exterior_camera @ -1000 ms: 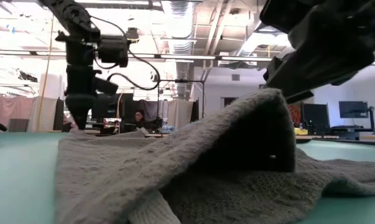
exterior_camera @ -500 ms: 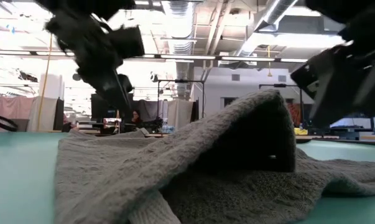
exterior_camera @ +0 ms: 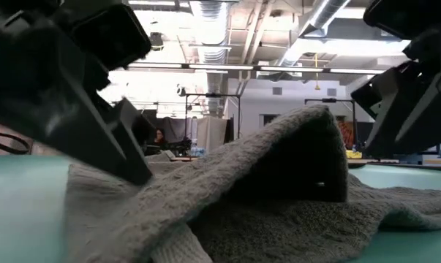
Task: Roll towel
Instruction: Fold the gray towel
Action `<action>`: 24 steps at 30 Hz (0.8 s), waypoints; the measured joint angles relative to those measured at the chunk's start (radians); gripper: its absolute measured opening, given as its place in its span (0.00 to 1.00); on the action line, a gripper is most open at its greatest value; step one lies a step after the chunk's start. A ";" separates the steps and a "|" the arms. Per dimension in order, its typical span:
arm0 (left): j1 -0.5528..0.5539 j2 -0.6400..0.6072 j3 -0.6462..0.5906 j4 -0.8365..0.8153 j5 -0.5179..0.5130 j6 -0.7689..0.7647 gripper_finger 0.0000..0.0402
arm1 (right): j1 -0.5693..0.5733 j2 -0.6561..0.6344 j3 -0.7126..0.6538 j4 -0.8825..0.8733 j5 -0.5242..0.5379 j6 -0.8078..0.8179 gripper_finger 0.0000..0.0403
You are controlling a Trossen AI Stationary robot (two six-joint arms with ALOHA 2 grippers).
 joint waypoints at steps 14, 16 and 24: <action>-0.005 0.103 0.121 -0.142 -0.006 -0.082 0.34 | 0.013 0.098 -0.011 -0.091 0.006 0.000 0.03; -0.005 0.102 0.121 -0.151 0.011 -0.096 0.34 | 0.019 0.098 -0.009 -0.107 0.017 0.004 0.03; -0.005 0.102 0.121 -0.173 0.027 -0.105 0.34 | 0.021 0.006 -0.019 -0.159 0.003 -0.007 0.10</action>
